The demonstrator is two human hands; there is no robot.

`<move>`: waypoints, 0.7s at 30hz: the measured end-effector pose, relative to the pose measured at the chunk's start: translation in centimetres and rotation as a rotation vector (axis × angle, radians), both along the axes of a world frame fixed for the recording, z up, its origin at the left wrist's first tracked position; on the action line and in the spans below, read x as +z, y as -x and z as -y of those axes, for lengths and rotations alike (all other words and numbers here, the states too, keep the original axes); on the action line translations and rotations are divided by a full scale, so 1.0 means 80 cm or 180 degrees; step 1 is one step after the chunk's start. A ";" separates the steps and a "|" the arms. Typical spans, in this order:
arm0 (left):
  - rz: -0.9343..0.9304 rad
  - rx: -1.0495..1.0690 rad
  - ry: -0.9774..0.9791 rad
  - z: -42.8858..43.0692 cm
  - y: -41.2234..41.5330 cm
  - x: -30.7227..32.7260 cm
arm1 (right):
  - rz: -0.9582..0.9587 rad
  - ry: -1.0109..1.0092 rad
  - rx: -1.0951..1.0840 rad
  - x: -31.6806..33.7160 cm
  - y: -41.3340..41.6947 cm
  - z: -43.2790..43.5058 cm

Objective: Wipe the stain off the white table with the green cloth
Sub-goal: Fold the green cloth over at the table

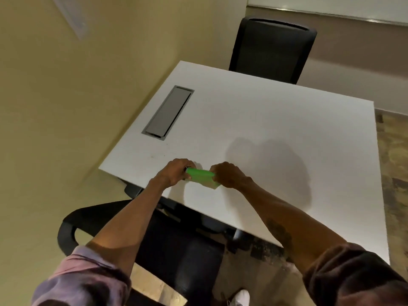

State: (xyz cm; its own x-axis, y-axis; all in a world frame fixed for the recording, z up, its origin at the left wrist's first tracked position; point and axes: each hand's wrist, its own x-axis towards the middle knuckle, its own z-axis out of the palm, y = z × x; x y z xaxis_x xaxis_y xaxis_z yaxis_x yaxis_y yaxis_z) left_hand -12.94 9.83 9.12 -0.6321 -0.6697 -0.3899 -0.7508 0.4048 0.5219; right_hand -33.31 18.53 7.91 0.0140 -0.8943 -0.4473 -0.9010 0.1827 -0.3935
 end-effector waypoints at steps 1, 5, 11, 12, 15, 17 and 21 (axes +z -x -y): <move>0.0037 0.0012 0.0049 0.014 -0.012 -0.001 | 0.0000 0.0044 0.0070 0.000 -0.012 0.020; 0.0078 0.0111 0.0260 0.071 -0.064 -0.010 | -0.0017 0.0294 0.0330 -0.008 -0.059 0.097; 0.0290 0.0283 0.0530 0.136 -0.134 -0.033 | 0.0202 0.0477 0.0336 -0.023 -0.128 0.200; 0.0357 0.0332 0.0573 0.143 -0.144 -0.039 | 0.0237 0.0478 0.0336 -0.027 -0.138 0.214; 0.0443 0.0481 0.0809 0.153 -0.166 -0.061 | 0.0347 0.0493 0.0409 -0.040 -0.163 0.248; 0.0435 0.0644 0.0982 0.153 -0.176 -0.078 | 0.0400 0.0548 0.0508 -0.051 -0.176 0.265; 0.0483 0.0887 0.1161 0.142 -0.183 -0.113 | 0.0424 0.0735 0.0751 -0.078 -0.192 0.283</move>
State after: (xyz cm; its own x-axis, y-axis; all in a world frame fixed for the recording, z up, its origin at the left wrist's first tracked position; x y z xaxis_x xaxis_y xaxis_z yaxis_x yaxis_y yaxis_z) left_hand 1.71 -1.53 0.05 -0.3632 -0.9157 -0.1721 -0.9134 0.3136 0.2595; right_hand -17.98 -4.10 1.66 0.2770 -0.9368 -0.2139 -0.8457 -0.1320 -0.5171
